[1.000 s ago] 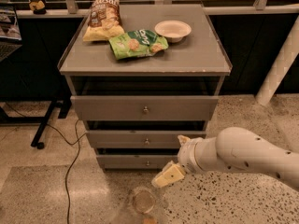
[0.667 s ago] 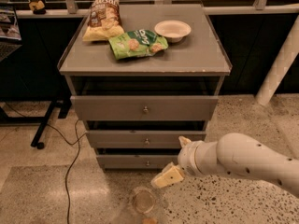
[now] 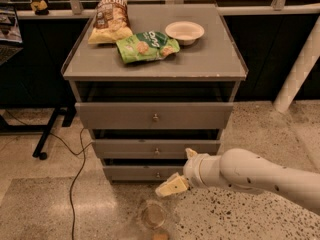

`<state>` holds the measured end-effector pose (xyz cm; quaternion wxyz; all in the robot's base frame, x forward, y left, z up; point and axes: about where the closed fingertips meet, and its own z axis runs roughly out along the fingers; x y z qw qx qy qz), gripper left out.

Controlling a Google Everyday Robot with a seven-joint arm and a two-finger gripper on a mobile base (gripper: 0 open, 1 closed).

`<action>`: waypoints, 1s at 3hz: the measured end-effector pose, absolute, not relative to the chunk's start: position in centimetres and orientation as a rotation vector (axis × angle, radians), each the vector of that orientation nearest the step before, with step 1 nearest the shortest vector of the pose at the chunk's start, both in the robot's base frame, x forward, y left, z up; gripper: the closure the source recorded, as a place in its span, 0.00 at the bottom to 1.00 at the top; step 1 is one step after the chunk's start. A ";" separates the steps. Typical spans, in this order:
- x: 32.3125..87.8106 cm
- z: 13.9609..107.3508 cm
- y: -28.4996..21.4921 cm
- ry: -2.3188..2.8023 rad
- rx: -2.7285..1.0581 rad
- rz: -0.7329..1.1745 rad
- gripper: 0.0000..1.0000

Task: Open bottom drawer

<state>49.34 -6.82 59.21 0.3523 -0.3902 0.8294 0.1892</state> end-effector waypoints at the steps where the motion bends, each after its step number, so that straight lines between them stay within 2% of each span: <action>1: 49.2 58.5 -6.6 2.153 -1.005 0.506 0.19; 3: 49.2 58.5 -6.6 2.153 -1.005 0.506 0.65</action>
Offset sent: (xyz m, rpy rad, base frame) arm -0.0015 0.0017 -0.0071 0.0082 0.0127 0.0006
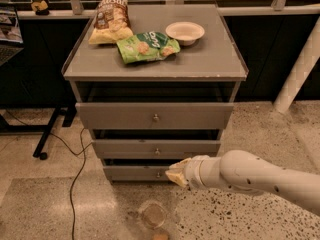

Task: Open bottom drawer

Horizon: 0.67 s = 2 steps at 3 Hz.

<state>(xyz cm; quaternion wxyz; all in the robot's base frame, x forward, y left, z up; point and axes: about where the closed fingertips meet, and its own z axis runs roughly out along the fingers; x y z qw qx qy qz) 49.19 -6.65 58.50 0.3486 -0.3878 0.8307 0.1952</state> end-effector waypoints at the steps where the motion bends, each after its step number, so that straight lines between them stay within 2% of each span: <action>1: 49.2 58.5 -6.6 2.153 -1.005 0.506 0.89; 2: 49.2 58.3 -6.6 2.148 -0.992 0.505 1.00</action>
Offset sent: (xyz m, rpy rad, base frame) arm 0.0009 -0.0019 -0.0032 0.0148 -0.0156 -0.0258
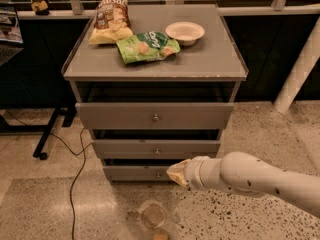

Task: Open bottom drawer

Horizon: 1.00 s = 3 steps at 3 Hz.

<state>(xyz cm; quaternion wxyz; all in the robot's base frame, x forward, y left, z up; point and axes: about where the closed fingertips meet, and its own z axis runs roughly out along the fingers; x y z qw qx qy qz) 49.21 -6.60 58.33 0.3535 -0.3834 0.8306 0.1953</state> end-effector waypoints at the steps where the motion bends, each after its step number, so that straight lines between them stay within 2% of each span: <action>1: 49.2 57.0 -6.9 2.123 -0.959 0.472 1.00; 3: 51.1 51.0 -10.1 2.045 -0.721 0.373 1.00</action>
Offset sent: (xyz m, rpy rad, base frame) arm 0.0210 -0.0450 -0.0778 0.0671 -0.2345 -0.2812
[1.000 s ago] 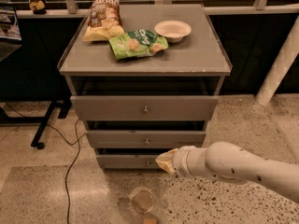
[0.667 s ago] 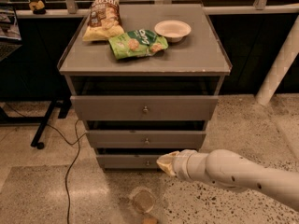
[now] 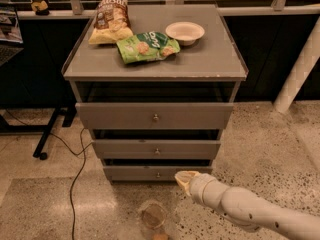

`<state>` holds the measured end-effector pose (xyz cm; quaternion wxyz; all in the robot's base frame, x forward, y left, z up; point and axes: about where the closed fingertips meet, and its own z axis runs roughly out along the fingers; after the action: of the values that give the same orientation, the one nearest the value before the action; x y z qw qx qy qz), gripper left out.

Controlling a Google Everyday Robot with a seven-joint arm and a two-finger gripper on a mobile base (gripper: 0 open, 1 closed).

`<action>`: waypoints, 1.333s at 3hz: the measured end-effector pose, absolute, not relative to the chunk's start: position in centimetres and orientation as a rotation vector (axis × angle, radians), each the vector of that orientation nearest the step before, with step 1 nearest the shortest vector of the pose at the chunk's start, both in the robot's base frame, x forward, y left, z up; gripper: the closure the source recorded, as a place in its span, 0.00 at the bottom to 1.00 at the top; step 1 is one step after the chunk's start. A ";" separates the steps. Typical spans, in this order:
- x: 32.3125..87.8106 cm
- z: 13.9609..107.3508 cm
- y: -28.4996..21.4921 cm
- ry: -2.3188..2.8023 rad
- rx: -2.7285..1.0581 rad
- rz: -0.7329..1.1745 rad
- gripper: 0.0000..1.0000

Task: Open bottom drawer

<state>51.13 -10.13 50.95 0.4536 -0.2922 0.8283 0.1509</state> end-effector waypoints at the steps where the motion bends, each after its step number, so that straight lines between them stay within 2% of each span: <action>1: 52.8 46.7 -11.5 2.065 -0.626 0.402 1.00; 4: 58.6 38.5 -13.4 2.134 -0.556 0.469 1.00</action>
Offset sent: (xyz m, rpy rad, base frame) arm 0.0651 -0.0347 -0.1196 0.0947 0.1108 -0.1033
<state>58.59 -13.41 38.53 0.4292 -0.2228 0.8549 0.1878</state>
